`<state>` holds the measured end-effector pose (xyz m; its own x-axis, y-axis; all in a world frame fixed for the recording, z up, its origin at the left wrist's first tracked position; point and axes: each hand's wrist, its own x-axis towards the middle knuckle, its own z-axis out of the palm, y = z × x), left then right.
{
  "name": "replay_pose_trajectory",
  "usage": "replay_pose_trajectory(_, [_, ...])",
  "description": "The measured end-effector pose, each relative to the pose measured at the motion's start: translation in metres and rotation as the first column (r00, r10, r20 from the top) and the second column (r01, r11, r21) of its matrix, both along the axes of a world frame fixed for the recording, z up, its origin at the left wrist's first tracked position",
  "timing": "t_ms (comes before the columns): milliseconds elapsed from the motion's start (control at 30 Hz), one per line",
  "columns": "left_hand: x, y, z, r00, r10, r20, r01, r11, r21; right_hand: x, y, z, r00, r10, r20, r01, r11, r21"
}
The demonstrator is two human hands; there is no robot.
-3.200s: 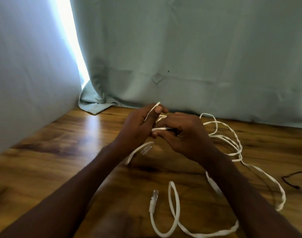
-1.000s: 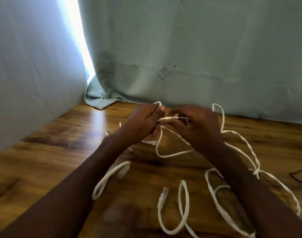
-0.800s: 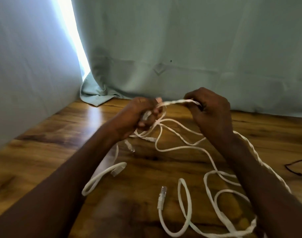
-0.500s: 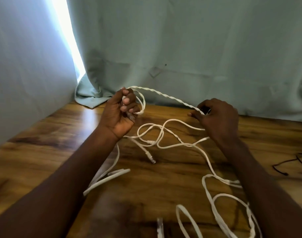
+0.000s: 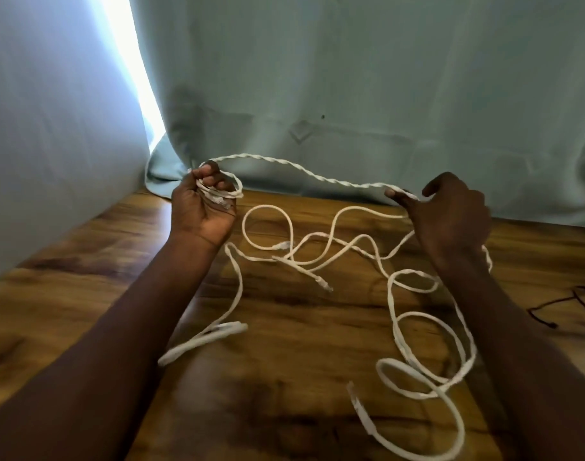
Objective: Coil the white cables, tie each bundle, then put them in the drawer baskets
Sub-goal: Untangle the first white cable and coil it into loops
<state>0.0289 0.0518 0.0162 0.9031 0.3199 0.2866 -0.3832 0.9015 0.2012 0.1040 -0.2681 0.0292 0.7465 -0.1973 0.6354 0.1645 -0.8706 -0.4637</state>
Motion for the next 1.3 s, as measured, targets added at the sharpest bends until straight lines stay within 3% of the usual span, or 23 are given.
replay_pose_trajectory(100, [-0.001, -0.001, -0.001, 1.0, -0.014, 0.01, 0.013, 0.999, 0.031, 0.002, 0.003, 0.002, 0.987, 0.161, 0.018, -0.157, 0.929, 0.334])
replay_pose_trajectory(167, [0.001, -0.007, -0.002, 0.999, -0.04, 0.007, 0.039, 0.996, 0.08, 0.007, 0.007, -0.001, 0.94, 0.328, 0.088, -0.317, 0.752, 0.579])
replay_pose_trajectory(233, [0.002, -0.014, -0.003, 0.999, -0.051, 0.0, 0.051, 0.99, 0.133, 0.015, 0.011, -0.006, 0.876, 0.451, 0.173, -0.444, 0.611, 0.656])
replay_pose_trajectory(367, [0.002, -0.019, -0.003, 0.998, -0.003, -0.059, 0.015, 0.98, 0.201, 0.017, 0.017, -0.008, 0.763, 0.63, 0.148, -0.575, 0.554, 0.602])
replay_pose_trajectory(500, [0.001, -0.022, -0.004, 0.997, -0.017, -0.07, 0.034, 0.968, 0.247, 0.009, 0.021, -0.018, 0.728, 0.664, -0.172, -0.582, 0.731, 0.357])
replay_pose_trajectory(600, [0.001, -0.023, -0.003, 0.997, -0.054, -0.054, 0.067, 0.956, 0.285, -0.005, 0.023, -0.016, 0.665, 0.681, -0.307, -0.637, 0.732, 0.243])
replay_pose_trajectory(633, [0.0, -0.024, -0.002, 0.997, -0.066, -0.05, 0.078, 0.952, 0.296, -0.011, 0.021, -0.01, 0.594, 0.721, -0.357, -0.679, 0.687, 0.259])
replay_pose_trajectory(733, [-0.005, -0.026, 0.002, 0.994, -0.102, -0.033, 0.107, 0.929, 0.354, -0.026, 0.016, 0.005, 0.229, 0.754, -0.616, -0.793, 0.511, 0.332])
replay_pose_trajectory(767, [-0.007, -0.028, 0.004, 0.992, -0.124, -0.021, 0.122, 0.91, 0.396, -0.029, 0.019, 0.003, 0.19, 0.725, -0.662, -0.807, 0.5, 0.315])
replay_pose_trajectory(800, [-0.01, -0.03, 0.006, 0.986, -0.166, -0.005, 0.15, 0.882, 0.447, -0.03, 0.023, -0.002, 0.246, 0.709, -0.66, -0.809, 0.526, 0.263])
replay_pose_trajectory(833, [-0.014, -0.032, 0.008, 0.973, -0.231, 0.015, 0.193, 0.846, 0.496, -0.028, 0.03, -0.008, 0.382, 0.703, -0.6, -0.79, 0.585, 0.182])
replay_pose_trajectory(900, [-0.02, -0.037, 0.013, 0.923, -0.383, 0.049, 0.296, 0.782, 0.548, -0.024, 0.043, -0.018, 0.64, 0.69, -0.336, -0.707, 0.701, 0.093])
replay_pose_trajectory(1000, [-0.028, -0.044, 0.021, 0.807, -0.584, 0.091, 0.441, 0.697, 0.566, -0.018, 0.042, -0.015, 0.809, 0.587, -0.027, -0.562, 0.786, 0.257])
replay_pose_trajectory(1067, [-0.032, -0.047, 0.023, 0.73, -0.679, 0.072, 0.514, 0.616, 0.597, -0.013, 0.031, -0.013, 0.856, 0.515, 0.051, -0.508, 0.819, 0.267])
replay_pose_trajectory(1133, [-0.036, -0.051, 0.021, 0.645, -0.764, 0.02, 0.586, 0.511, 0.628, -0.009, 0.022, -0.014, 0.865, 0.501, 0.031, -0.496, 0.844, 0.204])
replay_pose_trajectory(1300, [-0.046, -0.056, 0.02, 0.481, -0.875, -0.059, 0.676, 0.327, 0.66, -0.003, 0.021, -0.019, 0.772, 0.625, -0.116, -0.608, 0.779, 0.154])
